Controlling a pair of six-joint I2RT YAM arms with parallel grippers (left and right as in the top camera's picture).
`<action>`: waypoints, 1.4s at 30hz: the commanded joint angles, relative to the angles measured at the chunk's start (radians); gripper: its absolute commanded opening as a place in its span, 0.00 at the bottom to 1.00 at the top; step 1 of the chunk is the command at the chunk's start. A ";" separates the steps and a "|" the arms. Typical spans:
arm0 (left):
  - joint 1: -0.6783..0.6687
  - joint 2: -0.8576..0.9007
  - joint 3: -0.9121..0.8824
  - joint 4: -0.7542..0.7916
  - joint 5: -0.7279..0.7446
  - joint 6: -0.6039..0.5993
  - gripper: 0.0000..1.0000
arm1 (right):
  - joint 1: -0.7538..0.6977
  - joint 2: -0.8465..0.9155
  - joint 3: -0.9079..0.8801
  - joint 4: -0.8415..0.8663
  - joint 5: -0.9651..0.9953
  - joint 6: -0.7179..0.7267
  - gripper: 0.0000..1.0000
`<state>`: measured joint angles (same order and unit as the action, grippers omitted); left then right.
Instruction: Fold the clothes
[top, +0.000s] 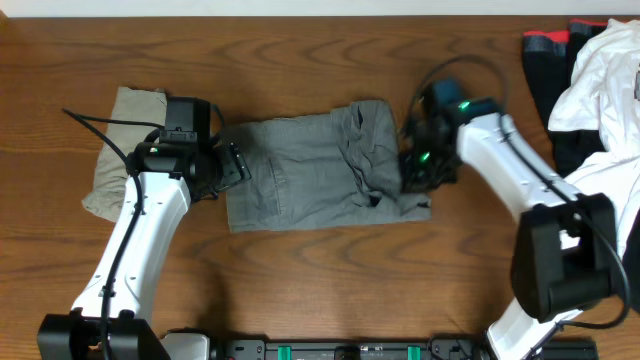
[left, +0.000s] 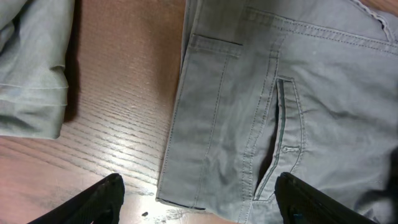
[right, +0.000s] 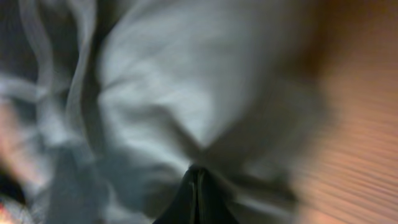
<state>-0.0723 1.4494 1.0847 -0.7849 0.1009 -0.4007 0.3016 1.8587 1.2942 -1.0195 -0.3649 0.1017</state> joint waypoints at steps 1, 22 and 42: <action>0.004 0.003 -0.002 -0.003 -0.005 -0.013 0.79 | 0.087 0.005 -0.026 0.023 -0.206 -0.114 0.01; 0.004 0.002 -0.002 -0.018 -0.004 -0.013 0.79 | -0.034 0.073 0.111 0.422 0.026 0.154 0.01; 0.004 0.002 -0.002 -0.050 -0.003 -0.013 0.80 | -0.031 0.332 0.113 1.332 -0.389 0.464 0.01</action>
<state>-0.0723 1.4498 1.0843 -0.8265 0.1013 -0.4007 0.3080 2.2326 1.3972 0.3061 -0.6331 0.5762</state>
